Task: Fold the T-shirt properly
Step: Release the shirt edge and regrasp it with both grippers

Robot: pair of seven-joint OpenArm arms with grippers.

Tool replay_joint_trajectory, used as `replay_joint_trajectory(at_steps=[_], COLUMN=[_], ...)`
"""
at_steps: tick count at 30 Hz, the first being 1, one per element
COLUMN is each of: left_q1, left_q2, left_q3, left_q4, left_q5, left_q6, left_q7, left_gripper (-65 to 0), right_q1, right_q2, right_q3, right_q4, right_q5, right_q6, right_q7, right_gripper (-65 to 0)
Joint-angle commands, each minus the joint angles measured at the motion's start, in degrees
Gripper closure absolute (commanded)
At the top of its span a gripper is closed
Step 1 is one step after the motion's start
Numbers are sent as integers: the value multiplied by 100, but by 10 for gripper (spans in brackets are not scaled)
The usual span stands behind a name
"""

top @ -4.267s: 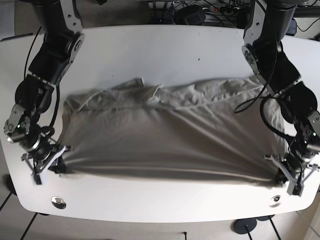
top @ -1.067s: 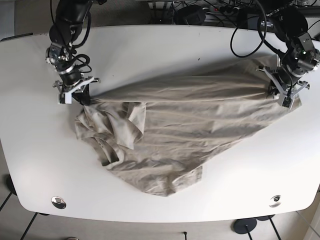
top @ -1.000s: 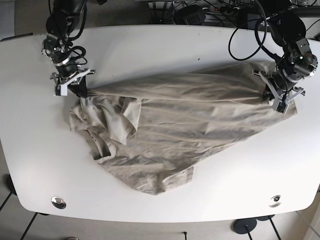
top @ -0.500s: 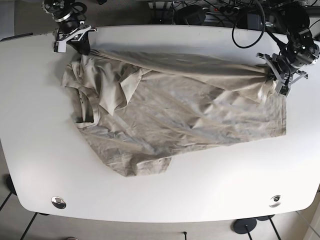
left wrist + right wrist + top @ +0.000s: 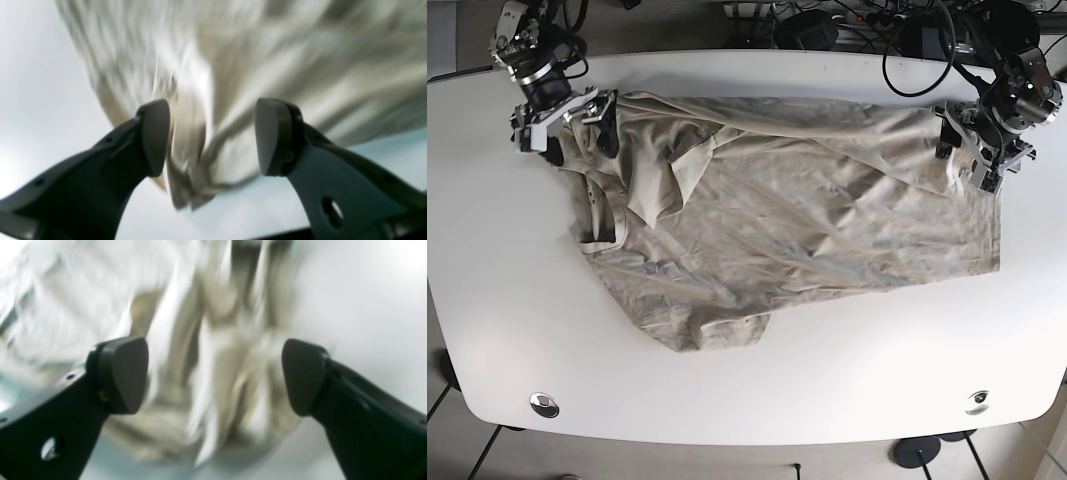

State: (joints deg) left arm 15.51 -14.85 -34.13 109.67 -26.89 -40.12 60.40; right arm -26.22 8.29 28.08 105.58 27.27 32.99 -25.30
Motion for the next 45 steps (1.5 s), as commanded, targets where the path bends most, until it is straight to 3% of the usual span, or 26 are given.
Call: replay_joint_trajectory(at_steps=[1, 5, 7, 11, 12, 14, 17, 20, 22, 25, 27, 32, 33, 35, 37, 40, 42, 45], left_q1=[-25, -386, -491, -702, -799, -966, -1036, -1063, -1063, -1089, -1371, -2003, -2109, -2346, -2636, -2988, -3296, -3612], left_q2=[-102, -66, -5, 74, 145, 259, 294, 276, 294, 303, 303, 250, 171, 65, 13, -207, -304, -550], left_q3=[-55, -73, -55, -29, -38, -64, -64, -73, -169, -556, -802, -1884, -1980, -2104, -2209, -2209, -2209, -2200], left_q4=[123, 115, 106, 97, 9, -211, -395, -518, -518, -606, -773, -1608, -1749, -2092, -2488, -3217, -3815, -5055], left_q5=[-286, -14, 364, 962, 1103, 1498, 1850, 1859, 1859, 1850, 1876, 1885, 1955, 2122, 2158, 2122, 2122, 2122], left_q6=[12, 12, 12, 12, 12, 12, 12, 12, 12, 12, 12, 12, 12, 12, 34, 412, 421, 465], left_q7=[-67, -75, -75, -84, -84, -84, -84, -84, -84, -93, -93, -84, -84, -84, -93, -93, -119, -629], left_gripper=[-378, -378, -378, -378, -378, -378, -378, -378, -378, -378, -378, -378, -378, -378, -382, -385, -385, -463], right_q1=[516, 2204, 3013, 4235, 4481, 4912, 5237, 5360, 5404, 5378, 5290, 5263, 5263, 5263, 5263, 5272, 5272, 5272], right_q2=[142, 678, 757, 810, 810, 810, 766, 749, 590, 318, 160, 1, 1, 1, -7, -7, -16, -16], right_q3=[19, -8, -8, 1, 1, 1, 1, 1, 1, -8, -8, -16, -16, -16, -16, -16, -16, -16], right_q4=[-189, -1683, -2448, -3890, -4189, -4804, -5455, -6044, -6263, -6193, -6184, -6184, -6184, -6184, -6184, -6184, -6184, -6184], right_q5=[100, -67, -542, -1333, -1500, -1861, -2054, -2045, -2054, -2072, -2072, -2089, -2089, -2089, -2089, -2089, -2089, -2089], right_q6=[37, 28, 81, 107, 160, 450, 529, 529, 538, 547, 701, 701, 701, 701, 701, 701, 701, 701], right_q7=[-261, -1061, -1369, -1387, -1307, -1088, -745, -402, -288, -296, -296, -296, -296, -296, -270, -261, -261, -261], right_gripper=[-606, -610, -614, -614, -610, -607, -607, -606, -606, -606, -606, -602, -585, -477, -300, -54, -22, -24])
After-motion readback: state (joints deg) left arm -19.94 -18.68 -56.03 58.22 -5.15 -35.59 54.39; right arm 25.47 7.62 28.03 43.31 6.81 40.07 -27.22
